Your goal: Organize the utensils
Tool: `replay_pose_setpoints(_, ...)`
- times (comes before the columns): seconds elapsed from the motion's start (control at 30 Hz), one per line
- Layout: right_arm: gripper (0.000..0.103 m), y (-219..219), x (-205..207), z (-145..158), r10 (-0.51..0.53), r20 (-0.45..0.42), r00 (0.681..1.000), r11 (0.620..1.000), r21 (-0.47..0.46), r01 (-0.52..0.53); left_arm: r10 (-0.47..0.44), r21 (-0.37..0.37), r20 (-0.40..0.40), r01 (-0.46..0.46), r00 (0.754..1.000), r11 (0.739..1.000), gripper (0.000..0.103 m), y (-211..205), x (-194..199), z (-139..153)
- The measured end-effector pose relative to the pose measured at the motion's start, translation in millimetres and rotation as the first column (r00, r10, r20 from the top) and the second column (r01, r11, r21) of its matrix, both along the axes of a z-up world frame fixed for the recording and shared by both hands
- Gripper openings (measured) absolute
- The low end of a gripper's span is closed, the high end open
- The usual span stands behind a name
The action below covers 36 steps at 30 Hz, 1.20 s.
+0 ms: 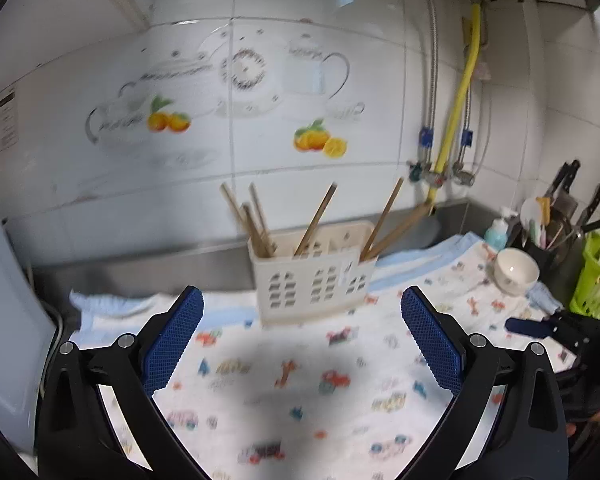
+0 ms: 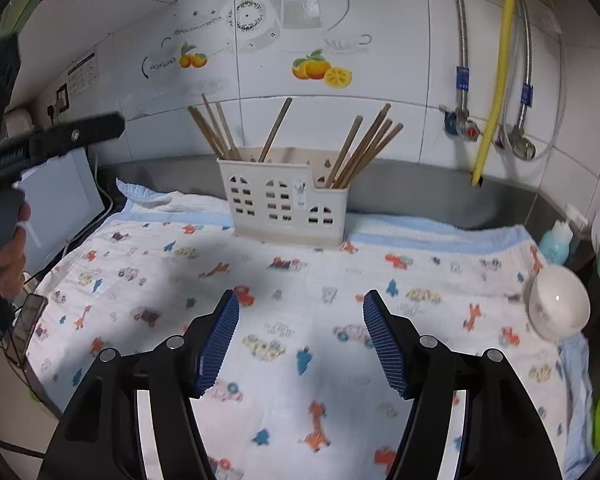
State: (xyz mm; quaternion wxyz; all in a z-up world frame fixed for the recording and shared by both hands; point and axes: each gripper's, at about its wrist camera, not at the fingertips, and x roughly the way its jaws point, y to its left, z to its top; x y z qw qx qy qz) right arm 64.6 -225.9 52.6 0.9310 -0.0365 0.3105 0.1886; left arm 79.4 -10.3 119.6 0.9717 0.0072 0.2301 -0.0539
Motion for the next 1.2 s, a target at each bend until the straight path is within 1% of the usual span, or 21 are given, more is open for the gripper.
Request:
replay_pose_setpoints(0.13, 0.067, 0, -13, -5, -0.017, 0.0, 1.0, 1.0, 0.004, 0.017, 0.025, 0.019, 0.007, -0.025, 1.0, 1.0, 0.098, 3, -24, -15)
replay_pose_setpoints(0.27, 0.069, 0, -23, -10, -0.037, 0.006, 0.999, 0.999, -0.015, 0.038, 0.038, -0.01, -0.034, -0.038, 0.999, 0.999, 0.098, 8, -41, -33)
replay_pose_setpoints(0.33, 0.072, 0, -29, -13, -0.049, 0.009, 0.999, 0.998, -0.027, 0.049, 0.049, -0.007, -0.052, -0.049, 0.997, 0.999, 0.098, 9, -47, -41)
replay_pose_setpoints(0.43, 0.072, -3, -33, -19, -0.064, 0.001, 0.998, 0.998, -0.03, 0.064, 0.056, -0.026, -0.083, -0.058, 0.995, 0.998, 0.098, 12, -57, -54)
replay_pose_setpoints(0.53, 0.072, -7, -36, -24, -0.075, -0.013, 0.997, 0.997, -0.013, 0.075, 0.084, -0.009, -0.119, -0.086, 0.989, 0.996, 0.098, 12, -65, -67)
replay_pose_setpoints(0.6, 0.074, -10, -39, -26, -0.081, -0.014, 0.997, 0.997, -0.01, 0.08, 0.083, -0.027, -0.132, -0.087, 0.988, 0.996, 0.098, 14, -71, -75)
replay_pose_setpoints(0.63, 0.078, -10, -40, -26, -0.087, -0.013, 0.996, 0.996, -0.013, 0.086, 0.086, -0.034, -0.138, -0.092, 0.987, 0.995, 0.098, 16, -73, -78)
replay_pose_setpoints(0.67, 0.079, -10, -41, -27, -0.09, -0.011, 0.996, 0.996, -0.015, 0.09, 0.092, -0.04, -0.144, -0.099, 0.985, 0.994, 0.098, 17, -74, -81)
replay_pose_setpoints(0.7, 0.079, -10, -42, -27, -0.092, -0.011, 0.996, 0.996, -0.017, 0.092, 0.097, -0.043, -0.15, -0.105, 0.984, 0.994, 0.098, 18, -77, -85)
replay_pose_setpoints(0.9, 0.081, -8, -43, -31, -0.092, -0.016, 0.996, 0.995, -0.026, 0.091, 0.11, -0.057, -0.166, -0.121, 0.98, 0.991, 0.098, 24, -83, -97)
replay_pose_setpoints(1.2, 0.083, -3, -44, -32, -0.085, -0.015, 0.996, 0.996, -0.042, 0.084, 0.122, -0.075, -0.174, -0.136, 0.977, 0.988, 0.098, 28, -86, -102)
